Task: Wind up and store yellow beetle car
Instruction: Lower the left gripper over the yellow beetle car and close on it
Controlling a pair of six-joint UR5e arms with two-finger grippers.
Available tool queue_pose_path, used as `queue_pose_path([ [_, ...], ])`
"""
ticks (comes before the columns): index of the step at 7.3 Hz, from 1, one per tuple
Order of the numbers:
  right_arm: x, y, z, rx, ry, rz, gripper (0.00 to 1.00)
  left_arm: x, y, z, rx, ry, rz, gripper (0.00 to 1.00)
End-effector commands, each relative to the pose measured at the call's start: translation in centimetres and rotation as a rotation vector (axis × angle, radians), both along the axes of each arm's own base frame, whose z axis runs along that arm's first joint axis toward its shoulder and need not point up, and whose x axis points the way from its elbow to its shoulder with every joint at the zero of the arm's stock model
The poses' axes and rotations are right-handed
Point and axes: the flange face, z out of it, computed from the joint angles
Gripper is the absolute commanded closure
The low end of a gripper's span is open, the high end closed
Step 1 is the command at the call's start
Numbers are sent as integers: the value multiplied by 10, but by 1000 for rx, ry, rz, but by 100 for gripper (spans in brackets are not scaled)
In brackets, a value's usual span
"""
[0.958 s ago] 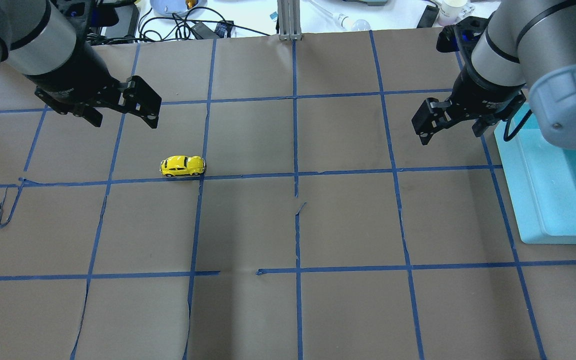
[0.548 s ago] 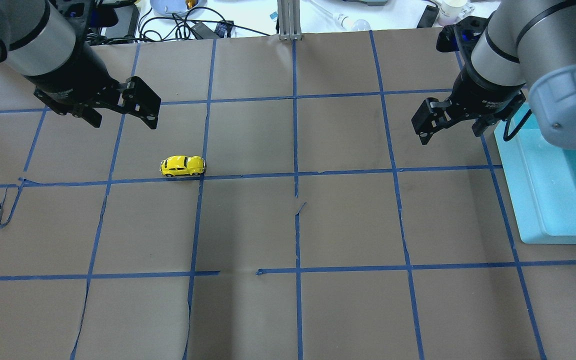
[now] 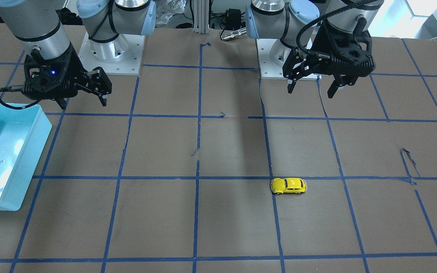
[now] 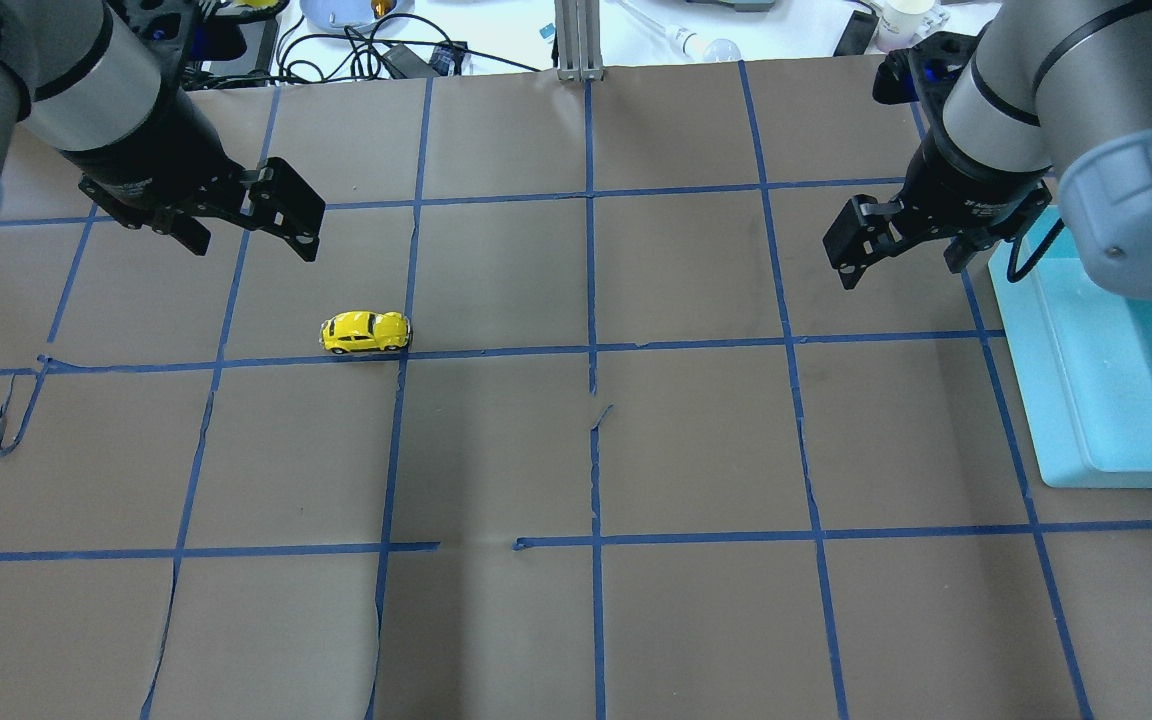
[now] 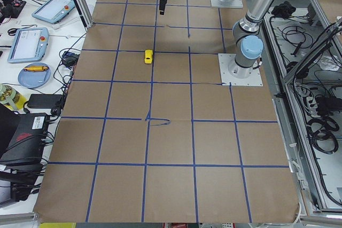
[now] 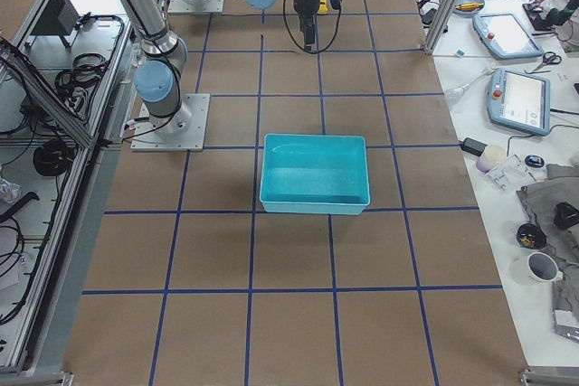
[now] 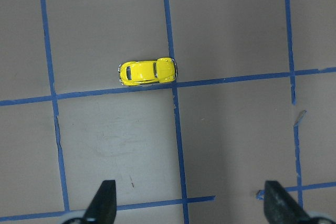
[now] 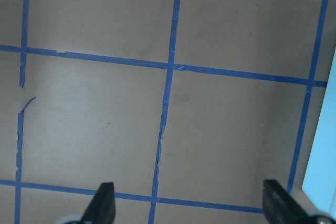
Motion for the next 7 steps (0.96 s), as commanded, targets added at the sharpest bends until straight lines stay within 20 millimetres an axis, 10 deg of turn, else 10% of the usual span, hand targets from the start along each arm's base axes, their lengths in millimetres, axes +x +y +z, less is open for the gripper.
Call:
queue_pose_path([
  [1,0,0,-1,1,-3,-1,0,4,-39,-52,62,-13,-278,0],
  [7,0,0,-1,1,-1,-1,0,9,-102,-214,87,3,-1256,0],
])
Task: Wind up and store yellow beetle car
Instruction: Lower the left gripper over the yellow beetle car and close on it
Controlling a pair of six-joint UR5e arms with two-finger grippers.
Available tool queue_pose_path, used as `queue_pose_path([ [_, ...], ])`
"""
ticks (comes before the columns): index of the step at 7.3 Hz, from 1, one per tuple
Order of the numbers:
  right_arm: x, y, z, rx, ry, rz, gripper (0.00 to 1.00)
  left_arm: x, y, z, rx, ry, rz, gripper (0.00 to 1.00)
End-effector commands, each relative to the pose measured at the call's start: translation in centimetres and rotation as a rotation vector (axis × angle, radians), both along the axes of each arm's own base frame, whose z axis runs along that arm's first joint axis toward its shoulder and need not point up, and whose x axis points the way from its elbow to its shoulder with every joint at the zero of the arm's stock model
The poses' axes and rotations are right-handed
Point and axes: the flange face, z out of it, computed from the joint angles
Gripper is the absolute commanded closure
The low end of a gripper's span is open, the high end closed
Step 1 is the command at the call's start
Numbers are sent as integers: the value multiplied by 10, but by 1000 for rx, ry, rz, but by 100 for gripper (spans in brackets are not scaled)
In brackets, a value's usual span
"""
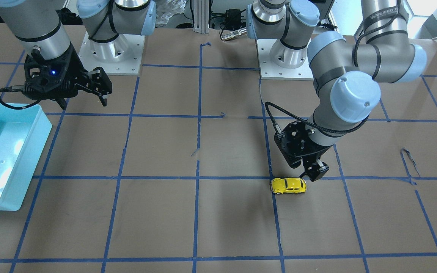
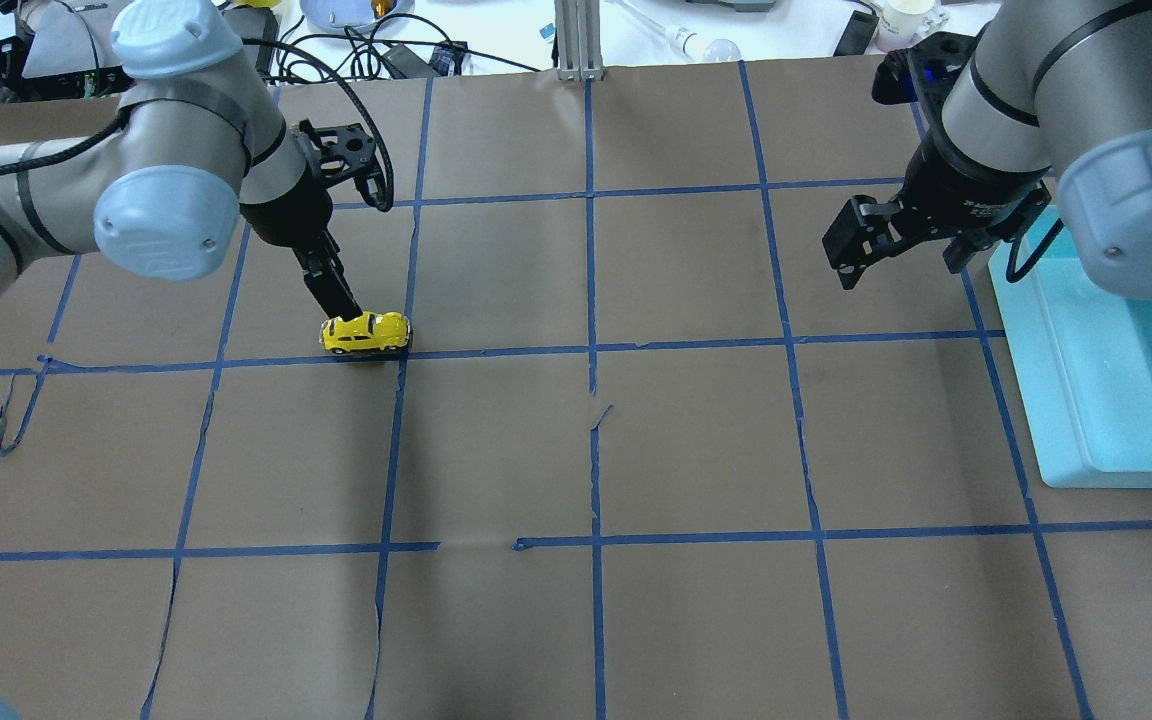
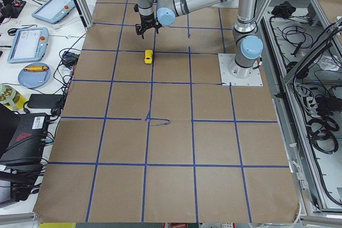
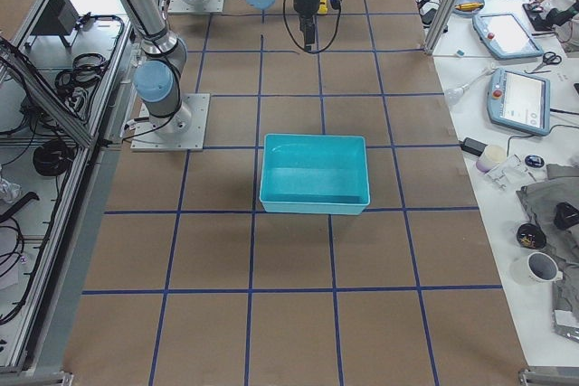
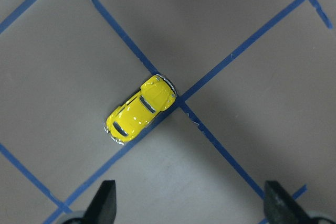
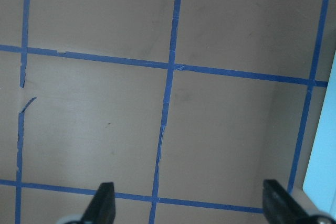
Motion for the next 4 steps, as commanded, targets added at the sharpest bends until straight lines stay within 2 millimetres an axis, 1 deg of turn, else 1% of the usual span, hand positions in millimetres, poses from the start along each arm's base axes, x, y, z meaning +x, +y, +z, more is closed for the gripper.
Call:
queue_pose_path([
  [1,1,0,0,-1,-2,1,0,4,-11,-38,15,20,-302,0],
  [2,1,1,-1,2,-1,1,0,7,-12,-50,30,36,-317,0],
  [4,1,0,0,1,0,1,0,19,-16,-74,-55,20,-314,0],
])
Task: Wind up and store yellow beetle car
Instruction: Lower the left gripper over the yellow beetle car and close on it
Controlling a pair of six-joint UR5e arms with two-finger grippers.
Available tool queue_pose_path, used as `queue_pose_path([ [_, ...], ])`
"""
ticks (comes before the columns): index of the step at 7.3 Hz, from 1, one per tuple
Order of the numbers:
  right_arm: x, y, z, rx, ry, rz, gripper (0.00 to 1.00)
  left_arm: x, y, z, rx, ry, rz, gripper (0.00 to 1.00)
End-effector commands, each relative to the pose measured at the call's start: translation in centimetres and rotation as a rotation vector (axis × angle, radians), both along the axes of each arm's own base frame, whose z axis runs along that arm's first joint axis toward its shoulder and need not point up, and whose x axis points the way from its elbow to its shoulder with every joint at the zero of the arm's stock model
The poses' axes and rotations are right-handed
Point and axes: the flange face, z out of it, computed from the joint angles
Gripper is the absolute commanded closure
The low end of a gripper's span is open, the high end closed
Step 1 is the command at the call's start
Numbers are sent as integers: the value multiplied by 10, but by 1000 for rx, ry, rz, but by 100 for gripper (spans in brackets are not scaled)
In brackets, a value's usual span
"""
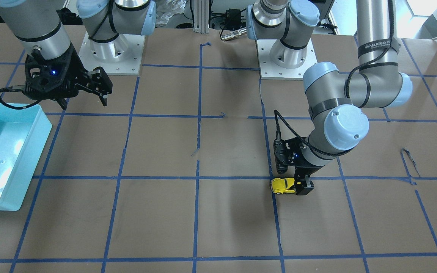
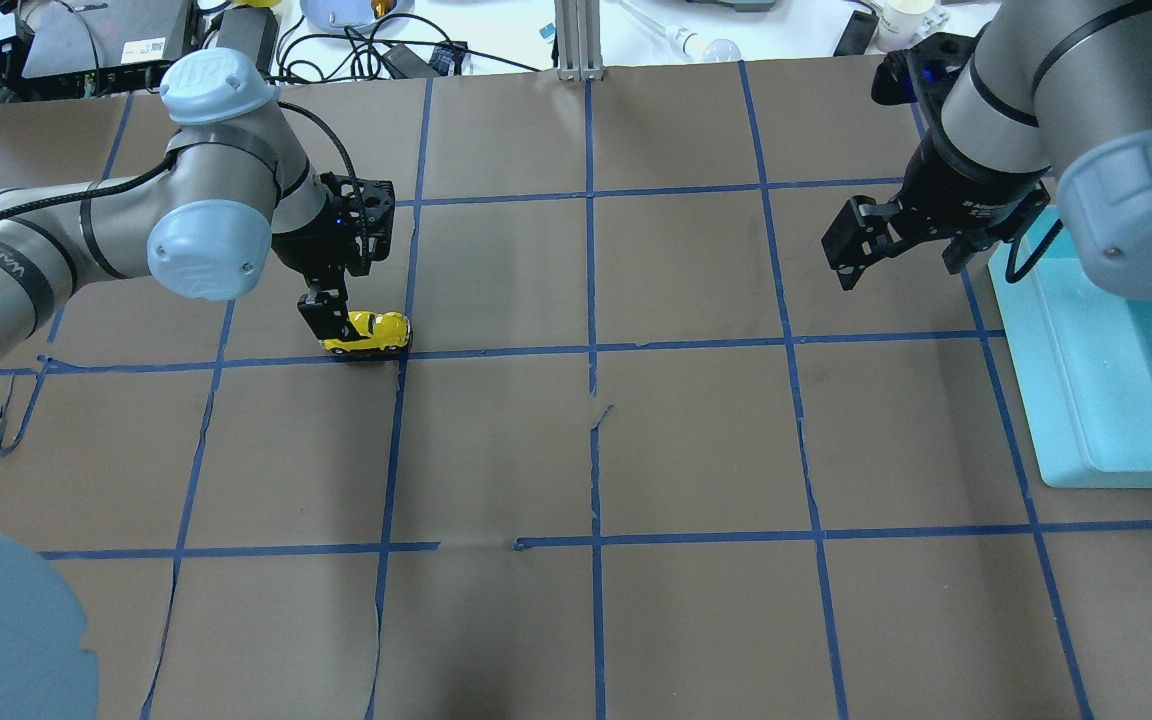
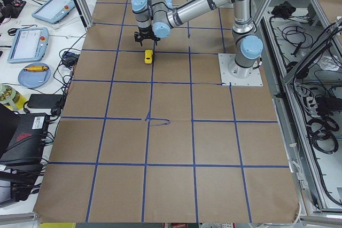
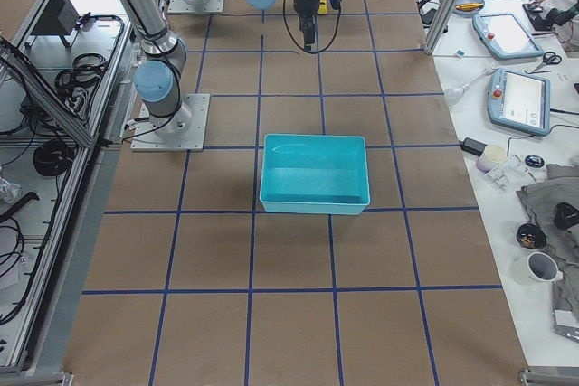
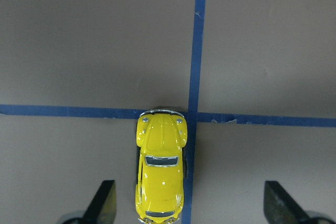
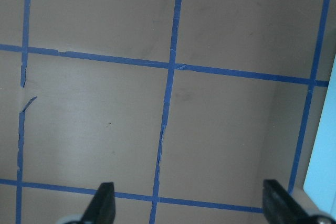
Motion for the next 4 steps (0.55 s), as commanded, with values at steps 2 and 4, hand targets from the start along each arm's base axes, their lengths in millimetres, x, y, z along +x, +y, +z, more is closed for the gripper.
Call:
queue_pose_path([
  [2,0,-1,0,0,1,0,0,7,-2,-25,-144,-8,-28,0],
  [4,1,0,0,-2,-7,0,0,8,1,-31,-130,-5,-25,2],
])
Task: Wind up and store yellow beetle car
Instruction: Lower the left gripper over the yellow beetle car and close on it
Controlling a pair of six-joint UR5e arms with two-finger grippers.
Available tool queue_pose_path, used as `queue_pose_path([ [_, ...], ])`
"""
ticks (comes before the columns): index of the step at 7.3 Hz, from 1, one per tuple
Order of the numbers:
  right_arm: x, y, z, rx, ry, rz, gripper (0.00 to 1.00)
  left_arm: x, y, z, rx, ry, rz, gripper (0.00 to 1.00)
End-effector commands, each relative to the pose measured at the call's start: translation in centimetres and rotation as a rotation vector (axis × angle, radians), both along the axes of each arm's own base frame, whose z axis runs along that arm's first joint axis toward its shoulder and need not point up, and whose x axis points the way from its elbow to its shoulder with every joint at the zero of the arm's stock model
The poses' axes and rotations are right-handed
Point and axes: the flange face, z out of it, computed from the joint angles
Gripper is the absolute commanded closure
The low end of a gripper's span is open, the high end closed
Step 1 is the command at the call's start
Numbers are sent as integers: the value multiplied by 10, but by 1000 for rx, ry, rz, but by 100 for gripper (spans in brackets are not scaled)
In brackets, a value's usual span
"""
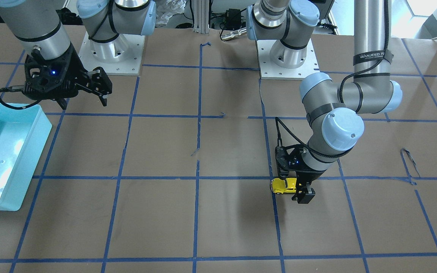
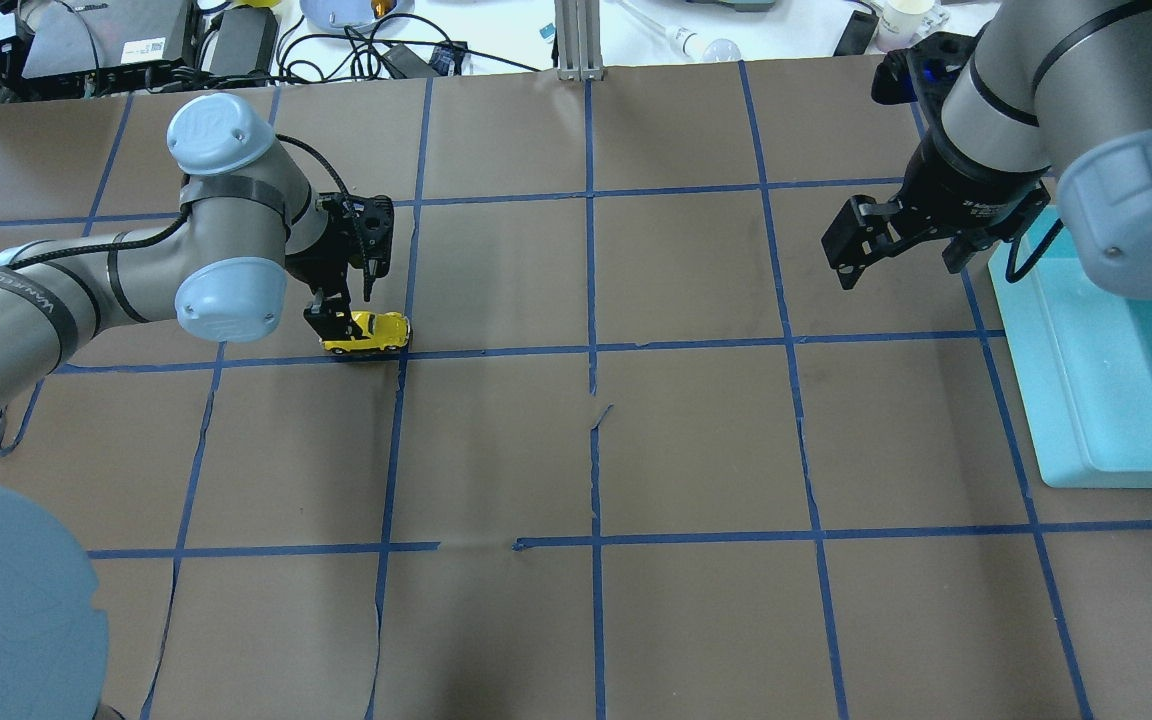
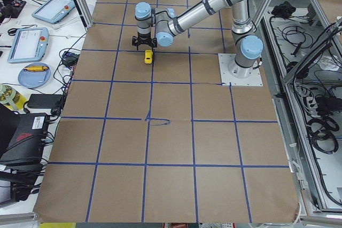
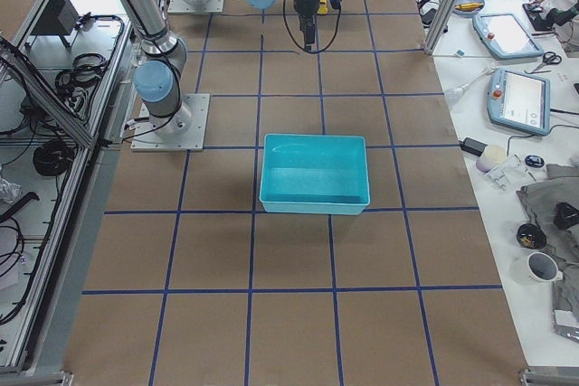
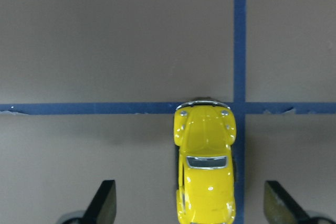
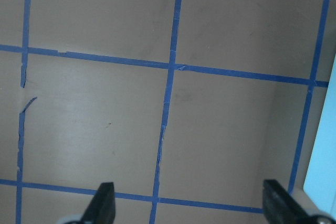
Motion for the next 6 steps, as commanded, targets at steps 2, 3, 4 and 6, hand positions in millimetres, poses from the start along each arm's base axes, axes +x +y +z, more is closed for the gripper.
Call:
queue_pose_path([
  [2,1,0,0,-1,-5,0,0,20,4,-16,23,48,18,5],
  [3,0,0,0,-1,-3,0,0,21,3,-19,29,55,18,7],
  [4,0,0,-1,1,-2,0,0,21,3,-21,32,55,21,10],
  [6,1,0,0,-1,-11,1,0,21,5,-25,51,51,16,14],
])
